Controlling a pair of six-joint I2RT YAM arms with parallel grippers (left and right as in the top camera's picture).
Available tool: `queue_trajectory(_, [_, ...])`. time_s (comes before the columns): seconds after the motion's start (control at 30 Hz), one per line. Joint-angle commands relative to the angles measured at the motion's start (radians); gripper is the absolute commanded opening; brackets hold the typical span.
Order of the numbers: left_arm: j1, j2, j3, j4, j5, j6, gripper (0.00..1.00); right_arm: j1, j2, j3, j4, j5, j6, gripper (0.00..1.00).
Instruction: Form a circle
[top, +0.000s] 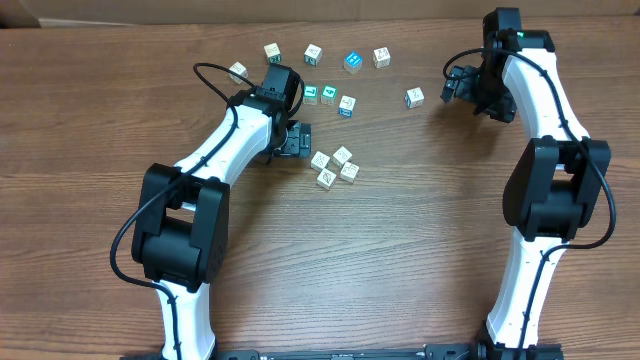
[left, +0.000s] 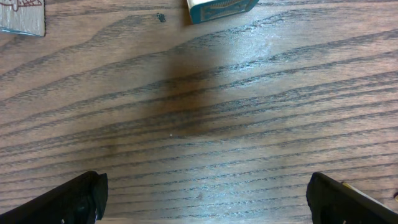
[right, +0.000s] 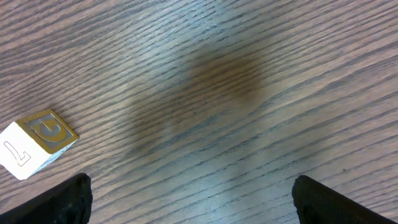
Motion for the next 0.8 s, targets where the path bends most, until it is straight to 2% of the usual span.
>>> queue_trajectory(0.0, [-0.001, -0.015, -0.003, 0.0, -0.01, -0.006, 1.0, 0.0, -0.024, 0.022, 0.003, 0.002, 0.004, 1.0])
queue_trajectory(0.17, [-0.001, -0.076, -0.003, 0.0, -0.01, -0.006, 1.0, 0.0, -0.024, 0.022, 0.003, 0.002, 0.004, 1.0])
queue_trajectory(0.67, [0.0, -0.465, -0.004, 0.0, -0.01, -0.006, 0.99, 0.0, -0.024, 0.022, 0.003, 0.002, 0.004, 1.0])
queue_trajectory(0.77, [0.0, -0.521, -0.005, -0.012, -0.058, 0.045, 1.0, 0.0, -0.024, 0.022, 0.003, 0.002, 0.004, 1.0])
